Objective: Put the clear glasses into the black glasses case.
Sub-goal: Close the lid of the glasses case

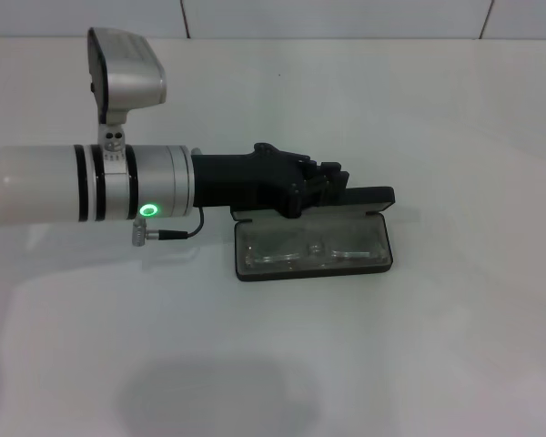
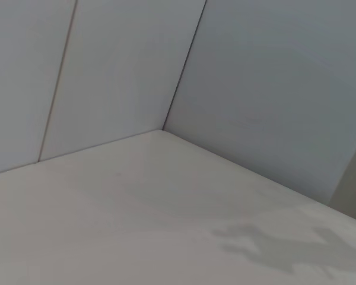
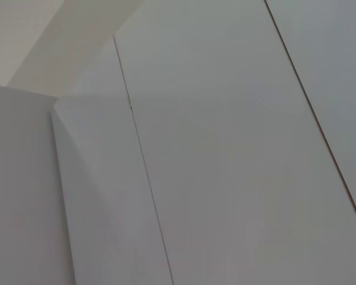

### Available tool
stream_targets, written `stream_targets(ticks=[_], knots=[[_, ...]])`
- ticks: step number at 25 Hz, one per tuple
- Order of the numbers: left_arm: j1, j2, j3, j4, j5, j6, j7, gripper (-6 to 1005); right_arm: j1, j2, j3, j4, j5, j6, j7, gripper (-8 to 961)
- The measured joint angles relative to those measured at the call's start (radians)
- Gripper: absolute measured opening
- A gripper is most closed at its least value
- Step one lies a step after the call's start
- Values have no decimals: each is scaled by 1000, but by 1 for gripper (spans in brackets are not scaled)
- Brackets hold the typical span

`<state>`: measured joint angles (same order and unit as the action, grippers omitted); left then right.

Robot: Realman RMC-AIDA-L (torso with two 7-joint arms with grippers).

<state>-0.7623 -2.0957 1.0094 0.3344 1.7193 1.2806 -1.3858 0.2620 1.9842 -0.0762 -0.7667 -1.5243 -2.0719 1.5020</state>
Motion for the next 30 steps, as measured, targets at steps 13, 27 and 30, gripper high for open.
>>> stream_targets(ticks=[13,27,30], knots=[[-4,-1,0,-20,-2,-37,3,149,1,-4,1,48,-2,5,-34,293],[-3,-2,47,-41,5,-41,8,153,10,-7,1,69,-26,5,-57,296],[2,-2,71,-42,2,-39,8,154,10,-6,1,73,-27,5,-57,296]])
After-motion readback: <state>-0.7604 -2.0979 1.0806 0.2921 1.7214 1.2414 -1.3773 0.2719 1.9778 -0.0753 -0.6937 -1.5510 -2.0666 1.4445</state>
